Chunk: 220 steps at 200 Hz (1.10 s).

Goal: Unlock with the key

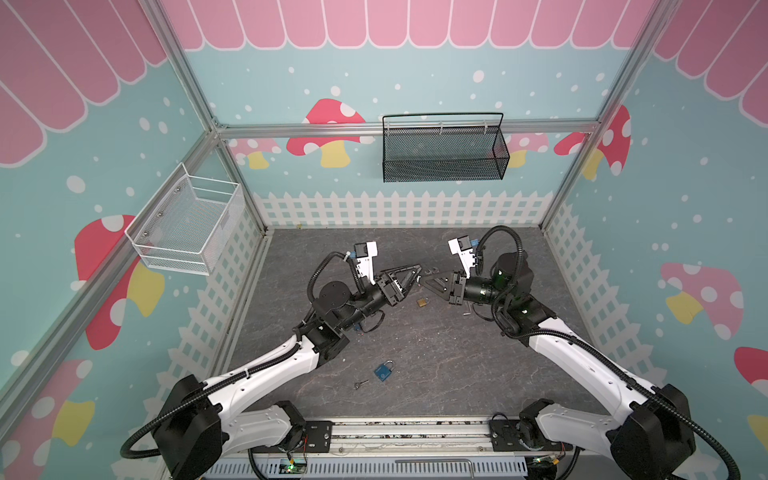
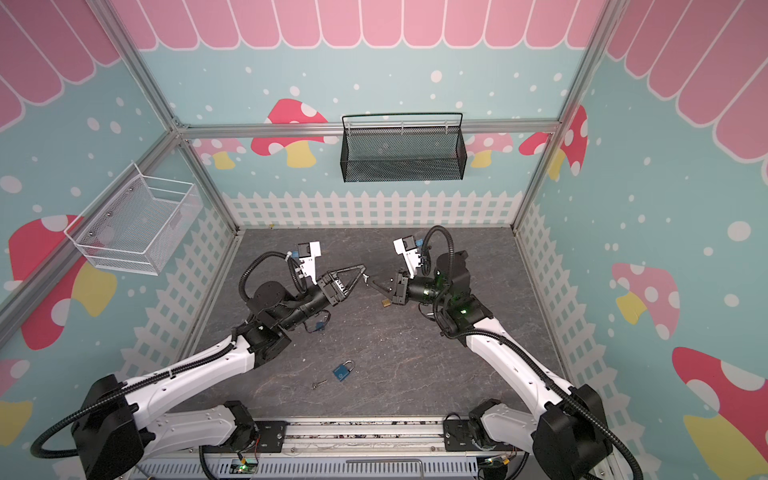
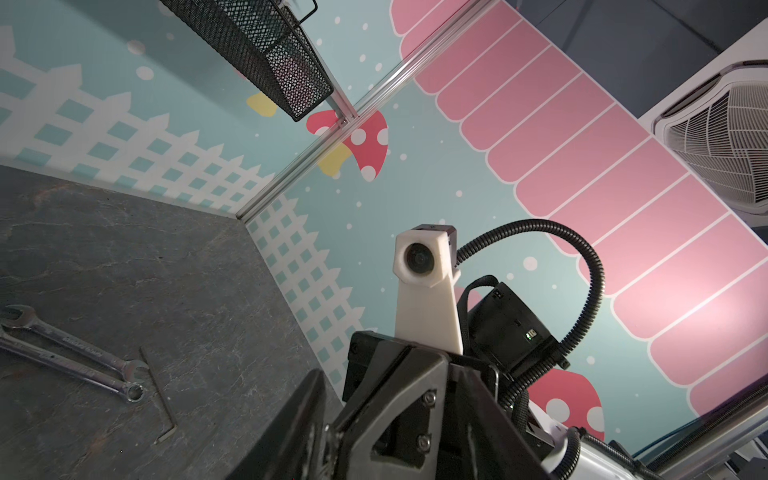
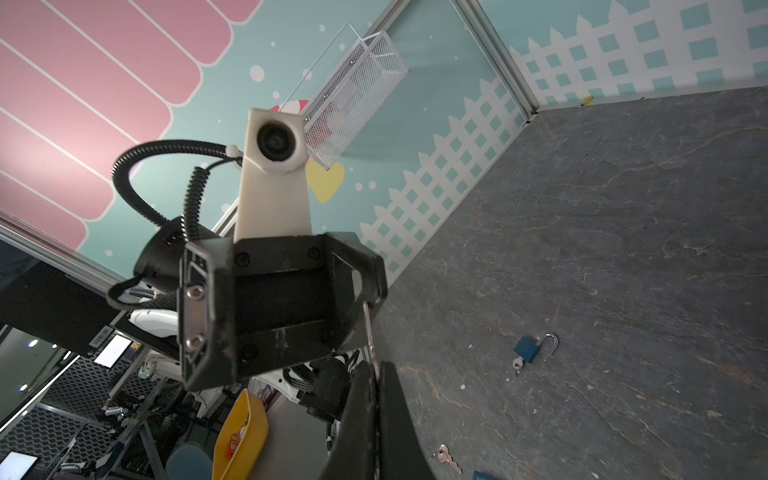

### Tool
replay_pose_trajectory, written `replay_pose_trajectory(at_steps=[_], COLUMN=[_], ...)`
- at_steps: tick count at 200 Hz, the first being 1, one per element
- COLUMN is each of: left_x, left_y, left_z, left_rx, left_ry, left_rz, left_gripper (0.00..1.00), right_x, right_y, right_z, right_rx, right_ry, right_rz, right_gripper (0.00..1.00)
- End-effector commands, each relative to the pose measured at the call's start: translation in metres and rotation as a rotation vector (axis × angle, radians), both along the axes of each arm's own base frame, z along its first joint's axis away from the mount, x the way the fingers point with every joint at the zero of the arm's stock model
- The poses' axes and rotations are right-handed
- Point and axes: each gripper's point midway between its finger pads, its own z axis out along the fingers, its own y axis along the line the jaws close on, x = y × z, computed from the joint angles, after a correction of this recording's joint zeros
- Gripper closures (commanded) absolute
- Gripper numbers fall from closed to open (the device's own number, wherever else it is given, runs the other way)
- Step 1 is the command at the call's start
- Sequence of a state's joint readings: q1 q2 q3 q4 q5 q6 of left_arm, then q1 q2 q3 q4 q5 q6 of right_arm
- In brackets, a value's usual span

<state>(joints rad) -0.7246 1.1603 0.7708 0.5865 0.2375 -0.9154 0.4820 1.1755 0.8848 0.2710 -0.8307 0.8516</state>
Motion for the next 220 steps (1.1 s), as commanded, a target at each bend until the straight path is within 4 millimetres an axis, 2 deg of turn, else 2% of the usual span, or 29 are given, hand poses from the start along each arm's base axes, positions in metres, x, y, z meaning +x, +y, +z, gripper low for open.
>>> replay_pose_trajectory(at_steps=[1,31,55,84,176,220], left_x=[0.005,0.0,-0.009,-0.011,-0.025,-0.025], left_y=[0.014,0.009,0.003,0.005,-0.009,-0.013], left_z=[-0.005,-0.019,-0.019,-0.024,-0.022,-0.027], left_rx=[0.087,0.2,0.18,0.17,0.115,0.123], left_ry=[0.033,0.074,0.054,0.057,0.023,0.04], left_rz=[0.032,-0.031,-0.092,-0.091,-0.19,-0.211], left_gripper=[0.48,0.48,0.49,0.5,0.74,0.81], right_x=[-0.009,-0.02,-0.023,-0.027,-0.027,-0.024], right_y=[-0.004,-0.002,-0.001,0.0,0.001,0.001], right_z=[0.001,-0.003,-0.002,0.003,0.003,0.003], right_rx=[-0.054,-0.074,-0.074,-0.069,-0.058,-0.061], right_ry=[-0.08,-0.097,-0.116,-0.143,-0.145,-0.151], right_rz=[0.026,0.093,0.123,0.144,0.153,0.144], right_gripper=[1.0,1.0,1.0,1.0,1.0,1.0])
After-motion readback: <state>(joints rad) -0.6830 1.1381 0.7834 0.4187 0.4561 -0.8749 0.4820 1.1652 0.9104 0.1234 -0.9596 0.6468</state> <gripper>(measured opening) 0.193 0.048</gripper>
